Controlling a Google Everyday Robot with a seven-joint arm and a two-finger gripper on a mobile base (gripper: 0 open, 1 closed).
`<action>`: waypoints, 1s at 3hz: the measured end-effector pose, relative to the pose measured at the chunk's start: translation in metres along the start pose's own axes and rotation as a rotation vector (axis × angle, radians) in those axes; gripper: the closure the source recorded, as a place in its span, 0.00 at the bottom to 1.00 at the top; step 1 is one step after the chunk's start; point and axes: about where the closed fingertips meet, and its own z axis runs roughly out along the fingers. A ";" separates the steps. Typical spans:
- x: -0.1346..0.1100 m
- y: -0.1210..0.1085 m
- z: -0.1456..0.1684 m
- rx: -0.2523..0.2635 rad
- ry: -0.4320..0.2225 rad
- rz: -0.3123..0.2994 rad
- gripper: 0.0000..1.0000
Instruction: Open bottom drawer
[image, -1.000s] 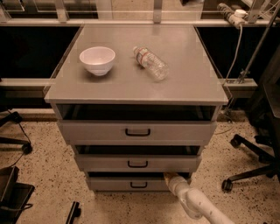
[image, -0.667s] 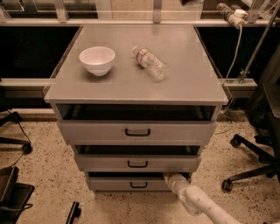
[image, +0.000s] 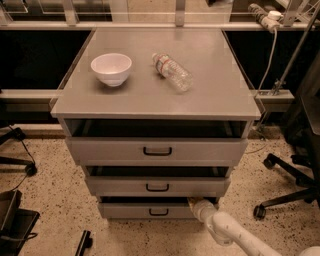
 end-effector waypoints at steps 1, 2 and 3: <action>0.005 0.009 -0.003 -0.045 0.024 -0.025 1.00; 0.014 0.026 -0.020 -0.122 0.063 -0.015 1.00; 0.013 0.025 -0.020 -0.123 0.063 -0.015 1.00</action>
Offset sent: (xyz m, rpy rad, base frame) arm -0.1236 0.0452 -0.0165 0.1070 0.2721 0.3034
